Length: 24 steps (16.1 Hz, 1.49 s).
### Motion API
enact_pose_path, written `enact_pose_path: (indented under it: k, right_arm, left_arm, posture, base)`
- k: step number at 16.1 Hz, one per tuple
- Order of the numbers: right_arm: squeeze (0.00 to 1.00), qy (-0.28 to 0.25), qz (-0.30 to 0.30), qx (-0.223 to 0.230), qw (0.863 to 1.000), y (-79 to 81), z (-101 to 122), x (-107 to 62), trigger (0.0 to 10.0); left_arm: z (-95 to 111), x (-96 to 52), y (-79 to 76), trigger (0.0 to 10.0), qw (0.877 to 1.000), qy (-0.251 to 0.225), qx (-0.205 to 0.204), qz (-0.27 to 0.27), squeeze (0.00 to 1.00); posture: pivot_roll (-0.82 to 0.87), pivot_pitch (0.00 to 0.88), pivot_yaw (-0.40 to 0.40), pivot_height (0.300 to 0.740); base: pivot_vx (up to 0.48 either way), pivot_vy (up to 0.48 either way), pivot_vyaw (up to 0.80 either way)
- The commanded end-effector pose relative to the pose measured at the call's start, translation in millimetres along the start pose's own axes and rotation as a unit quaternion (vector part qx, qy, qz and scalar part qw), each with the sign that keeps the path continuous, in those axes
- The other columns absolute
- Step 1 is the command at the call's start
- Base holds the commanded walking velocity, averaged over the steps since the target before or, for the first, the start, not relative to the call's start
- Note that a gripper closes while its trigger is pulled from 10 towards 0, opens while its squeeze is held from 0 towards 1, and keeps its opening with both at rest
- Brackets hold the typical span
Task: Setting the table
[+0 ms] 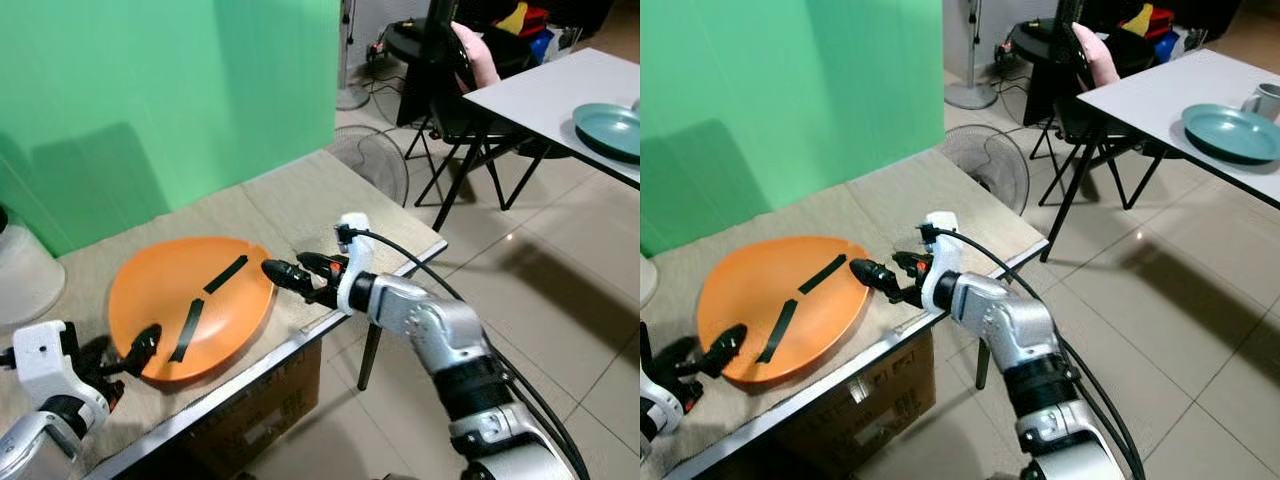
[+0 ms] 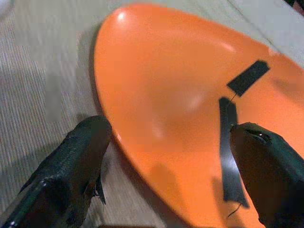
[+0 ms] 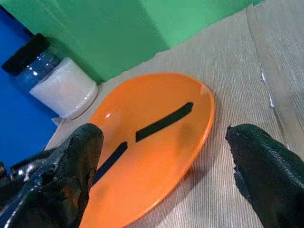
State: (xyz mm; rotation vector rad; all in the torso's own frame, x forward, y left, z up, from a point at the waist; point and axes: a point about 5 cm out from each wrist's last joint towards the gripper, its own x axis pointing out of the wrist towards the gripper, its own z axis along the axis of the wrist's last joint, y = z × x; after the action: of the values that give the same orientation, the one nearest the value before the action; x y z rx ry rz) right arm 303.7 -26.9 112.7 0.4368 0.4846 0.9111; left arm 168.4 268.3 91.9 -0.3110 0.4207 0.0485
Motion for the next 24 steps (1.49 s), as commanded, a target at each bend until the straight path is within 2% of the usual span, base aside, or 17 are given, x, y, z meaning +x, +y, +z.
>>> enact_pose_path:
  k: [1,3,6,7,11,13,14,15,16,18,22,24]
  right_arm:
    - [0.0,-0.014,0.001,-0.003,1.0,-0.3,7,0.8,10.0]
    - [0.0,-0.032,0.005,0.008,0.999,-1.0,11,-3.6,10.0]
    - [0.0,-0.044,0.022,0.002,0.999,-2.9,11,-14.4,10.0]
    - [0.0,-0.045,0.037,-0.022,0.998,-2.3,10,-26.4,10.0]
    - [0.0,-0.06,0.062,-0.045,0.995,3.1,14,-55.8,10.0]
    - [0.0,-0.061,0.071,-0.062,0.994,6.6,17,-74.0,10.0]
    - [0.0,-0.06,0.074,-0.066,0.993,8.2,18,-78.9,10.0]
    - [0.0,-0.059,0.074,-0.068,0.993,9.0,18,-80.9,10.0]
    - [0.0,-0.056,0.073,-0.072,0.993,9.9,17,-84.8,10.0]
    - [0.0,-0.048,0.069,-0.075,0.994,9.9,14,-90.4,10.0]
    - [0.0,-0.031,0.082,-0.085,0.993,12.3,11,-96.3,10.0]
    - [0.0,0.014,0.117,-0.127,0.985,18.2,6,-101.2,10.0]
  left_arm:
    - [1,2.3,3.5,10.0,1.0,0.005,-0.009,-0.009,0.0]
    - [-2,8.0,6.6,10.0,0.999,0.023,-0.022,-0.013,0.0]
    - [-3,16.7,-3.2,10.0,0.997,0.033,-0.034,-0.062,0.0]
    - [-6,23.2,-12.3,10.0,0.994,0.045,-0.038,-0.094,0.0]
    - [-10,34.5,-19.6,10.0,0.991,0.057,-0.037,-0.116,0.0]
    - [-6,43.8,-21.3,10.0,0.99,0.048,-0.053,-0.119,0.0]
    - [-3,46.6,-21.1,7.8,0.99,0.039,-0.063,-0.119,0.0]
    - [-2,47.8,-20.8,4.7,0.99,0.036,-0.068,-0.119,0.0]
    - [-1,49.3,-20.4,0.0,0.989,0.03,-0.078,-0.119,0.0]
    - [-2,49.3,-20.0,0.0,0.987,0.028,-0.102,-0.125,0.0]
    - [-5,46.5,-20.0,0.0,0.984,0.029,-0.12,-0.129,0.0]
    - [-6,46.0,-20.1,0.0,0.983,0.028,-0.131,-0.128,0.0]
  posture:
    - [-0.02,0.013,0.021,0.74]
    - [-0.02,0.01,0.024,0.74]
    - [-0.02,0.006,0.029,0.74]
    - [-0.03,0.005,0.03,0.74]
    - [-0.04,0.004,0.036,0.74]
    - [-0.06,0.004,0.038,0.74]
    - [-0.06,0.004,0.038,0.74]
    - [-0.06,0.006,0.044,0.74]
    - [-0.06,0.006,0.044,0.74]
    - [-0.07,0.0,0.064,0.74]
    - [-0.06,0.0,0.052,0.74]
    - [-0.06,0.0,0.049,0.74]
  base:
    - [0.0,0.0,0.0]
    - [0.0,0.0,0.0]
    - [0.0,0.0,0.0]
    - [0.0,0.0,0.0]
    - [0.0,0.0,0.0]
    - [0.0,0.0,0.0]
    - [0.0,0.0,0.0]
    - [0.0,0.0,0.0]
    - [0.0,0.0,0.0]
    - [0.0,0.0,0.0]
    - [0.0,0.0,0.0]
    - [0.0,0.0,0.0]
